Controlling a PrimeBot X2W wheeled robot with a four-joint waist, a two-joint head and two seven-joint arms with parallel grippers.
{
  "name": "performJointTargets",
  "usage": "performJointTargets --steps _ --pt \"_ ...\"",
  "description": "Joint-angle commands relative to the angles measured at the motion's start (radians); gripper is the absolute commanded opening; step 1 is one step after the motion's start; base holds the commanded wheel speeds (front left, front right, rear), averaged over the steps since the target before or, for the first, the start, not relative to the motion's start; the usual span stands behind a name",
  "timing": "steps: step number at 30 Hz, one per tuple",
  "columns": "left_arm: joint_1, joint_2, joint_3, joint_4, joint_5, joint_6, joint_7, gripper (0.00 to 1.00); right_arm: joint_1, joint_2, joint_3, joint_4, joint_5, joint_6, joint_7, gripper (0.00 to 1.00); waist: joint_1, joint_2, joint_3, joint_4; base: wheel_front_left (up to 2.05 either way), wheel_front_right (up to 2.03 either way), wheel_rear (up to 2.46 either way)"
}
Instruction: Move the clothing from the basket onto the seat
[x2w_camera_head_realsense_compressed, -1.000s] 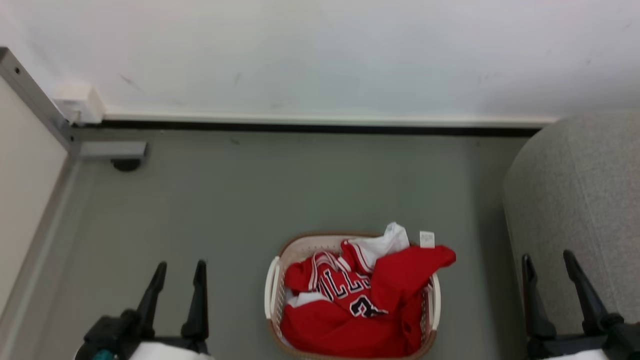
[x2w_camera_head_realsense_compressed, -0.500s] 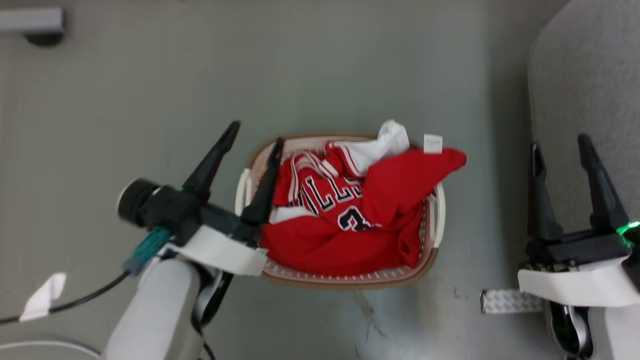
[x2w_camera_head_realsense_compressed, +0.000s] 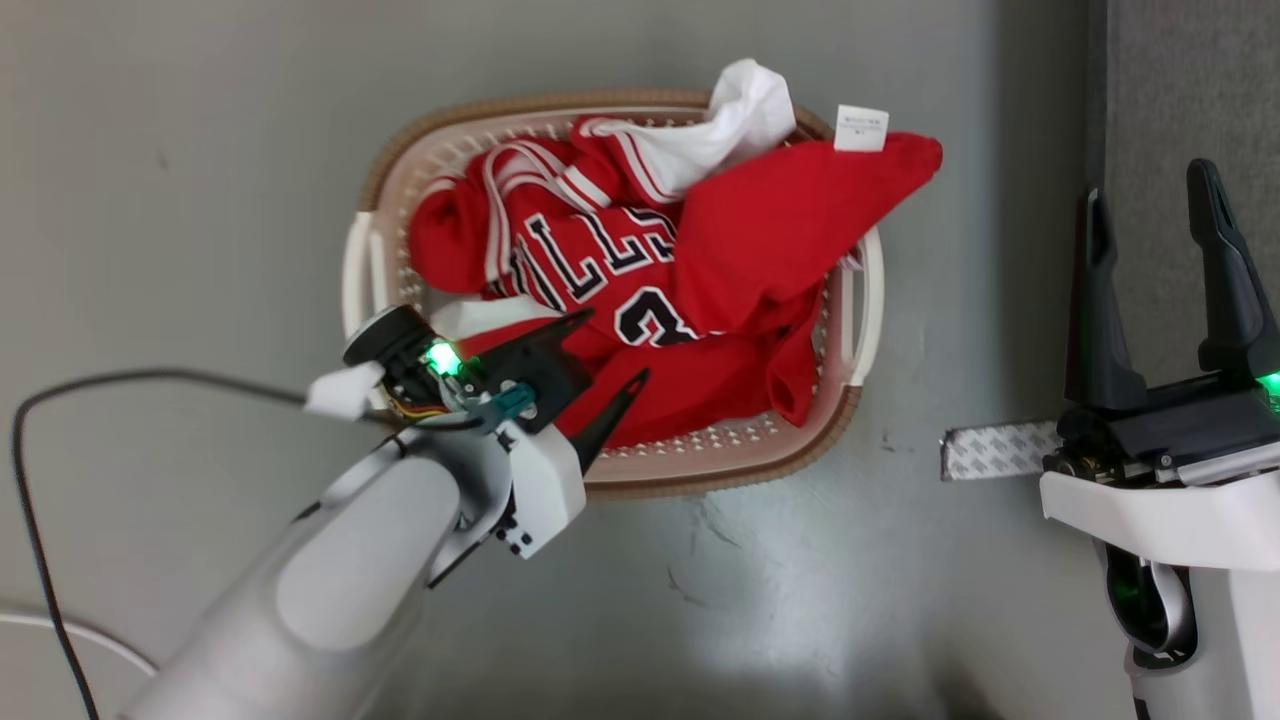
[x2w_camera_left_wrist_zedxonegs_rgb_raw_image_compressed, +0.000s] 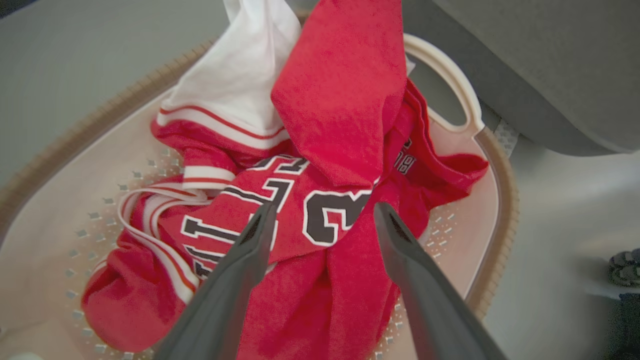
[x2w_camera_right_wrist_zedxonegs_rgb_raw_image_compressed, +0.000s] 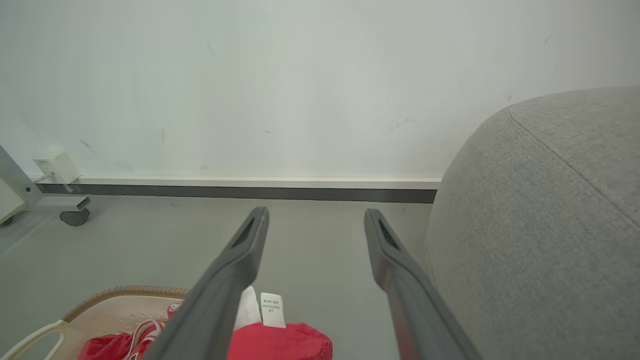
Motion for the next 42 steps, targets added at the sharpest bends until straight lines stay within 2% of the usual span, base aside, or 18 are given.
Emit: performJointTargets --steps 1,5,11,17,25,26,27,32,35,37,42 --pt "-0.037 0.013 -0.020 0.027 0.003 0.002 0.038 1.00 -0.017 -0.002 0.006 -0.010 0.005 -0.002 0.001 1.00 -0.0004 0.0000 0.033 -0.025 0.00 0.00 0.00" --pt "-0.095 0.016 -0.079 0.105 0.021 0.002 0.130 1.00 -0.028 -0.002 0.027 -0.023 0.013 -0.002 0.001 1.00 -0.0004 0.0000 0.058 -0.045 0.00 0.00 0.00" --pt "-0.173 0.008 -0.089 0.186 0.036 0.011 0.175 1.00 -0.024 -0.002 0.050 -0.041 0.023 -0.002 0.001 1.00 -0.0004 0.0000 0.096 -0.066 0.00 0.00 0.00" --pt "-0.228 -0.006 -0.085 0.249 0.046 0.040 0.170 1.00 -0.019 -0.002 0.050 -0.048 0.020 -0.002 0.001 1.00 -0.0004 0.0000 0.125 -0.071 0.00 0.00 0.00" --pt "-0.259 -0.042 -0.108 0.307 0.057 0.044 0.124 1.00 -0.027 -0.002 0.054 -0.057 0.008 -0.002 0.001 1.00 -0.0004 0.0000 0.150 -0.072 0.00 0.00 0.00" --pt "-0.262 -0.050 -0.111 0.311 0.055 0.041 0.105 0.64 -0.029 -0.002 0.055 -0.055 0.007 -0.002 0.001 1.00 -0.0004 0.0000 0.151 -0.073 0.00 0.00 0.00" --pt "-0.265 -0.057 -0.111 0.317 0.050 0.041 0.081 0.00 -0.031 -0.002 0.056 -0.053 0.007 -0.002 0.001 1.00 -0.0004 0.0000 0.150 -0.074 0.00 0.00 0.00" --pt "-0.225 -0.113 -0.077 0.340 -0.026 0.029 -0.081 0.00 -0.006 -0.002 0.041 -0.025 -0.002 -0.002 0.001 1.00 -0.0004 0.0000 0.093 -0.057 0.00 0.00 0.00" --pt "-0.181 -0.148 -0.054 0.347 -0.095 0.017 -0.151 0.00 0.021 -0.002 0.031 -0.002 -0.008 -0.002 0.001 1.00 -0.0004 0.0000 0.018 -0.031 0.00 0.00 0.00" --pt "-0.132 -0.172 -0.030 0.330 -0.180 0.007 -0.180 0.00 0.040 -0.003 0.023 0.012 0.001 -0.002 0.001 1.00 -0.0004 0.0000 -0.045 -0.015 0.00 0.00 0.00" --pt "-0.011 -0.154 -0.031 0.229 -0.343 0.001 -0.202 0.00 0.109 -0.003 0.008 0.051 -0.002 -0.002 0.001 1.00 -0.0004 0.0000 -0.233 0.039 0.00 0.00 0.00"
